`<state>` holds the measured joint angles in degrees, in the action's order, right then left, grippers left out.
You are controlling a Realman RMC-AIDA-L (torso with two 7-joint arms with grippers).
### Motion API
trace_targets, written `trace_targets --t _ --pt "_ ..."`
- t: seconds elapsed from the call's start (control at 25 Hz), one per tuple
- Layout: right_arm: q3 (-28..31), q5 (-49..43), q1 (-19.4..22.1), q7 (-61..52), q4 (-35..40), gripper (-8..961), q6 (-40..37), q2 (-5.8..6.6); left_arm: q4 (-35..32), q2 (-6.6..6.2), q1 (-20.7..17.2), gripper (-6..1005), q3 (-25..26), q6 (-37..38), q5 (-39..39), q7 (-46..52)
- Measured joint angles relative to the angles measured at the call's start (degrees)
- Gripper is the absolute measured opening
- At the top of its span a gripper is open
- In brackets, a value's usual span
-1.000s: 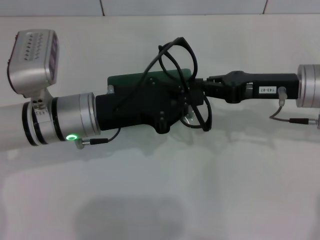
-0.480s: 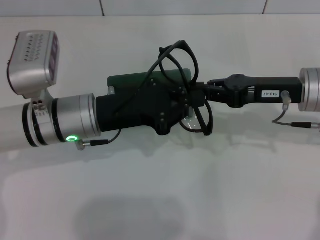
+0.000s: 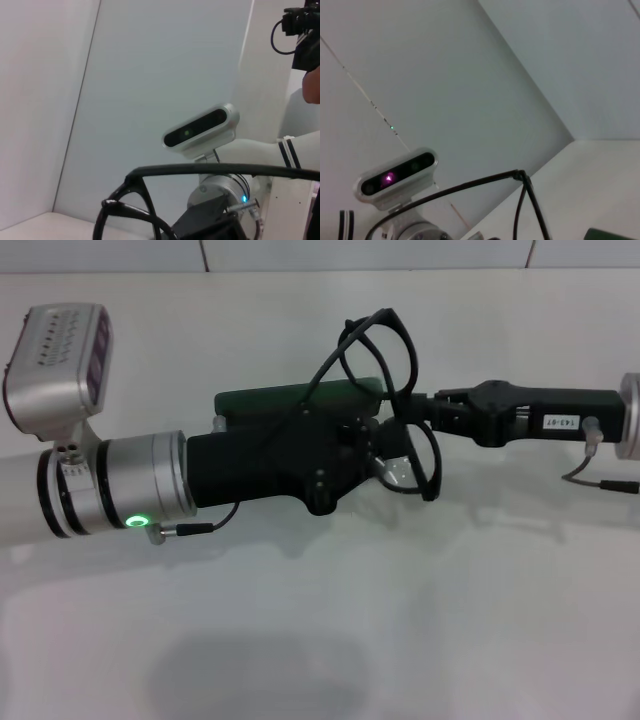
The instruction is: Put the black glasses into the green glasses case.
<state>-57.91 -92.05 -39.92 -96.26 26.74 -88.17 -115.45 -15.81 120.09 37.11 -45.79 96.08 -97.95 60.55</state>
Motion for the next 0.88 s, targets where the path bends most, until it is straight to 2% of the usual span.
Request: trace_targets --t 0.12,0.2,0.44,0.6,0.72,0.88 --pt "0.0 0.0 1.5 0.0 2.5 61 0.7 0.2 -0.1 -0.04 -0.1 2 0.0 0.0 0.0 0.0" --pt "0.0 -0.1 2.9 0.0 4.8 61 1.4 0.83 -0.1 -0.08 -0.2 2 0.0 0.1 0.0 0.0" --pt "4.1 -0.3 6.7 0.4 7.3 61 2.1 4.15 -0.2 -0.26 -0.2 2 0.0 0.5 -0.1 0.2" --pt "5.3 -0.4 8.5 1.5 6.8 61 4.1 5.9 -0.7 -0.29 -0.2 2 0.0 1.5 -0.3 0.2" --pt "5.2 -0.6 9.2 2.2 6.8 61 4.7 6.29 -0.9 -0.3 -0.2 2 0.0 1.9 -0.3 0.1" --pt "4.7 -2.0 9.2 3.2 6.7 61 4.7 5.58 -0.9 -0.3 0.0 3 0.0 2.2 -0.1 -0.1"
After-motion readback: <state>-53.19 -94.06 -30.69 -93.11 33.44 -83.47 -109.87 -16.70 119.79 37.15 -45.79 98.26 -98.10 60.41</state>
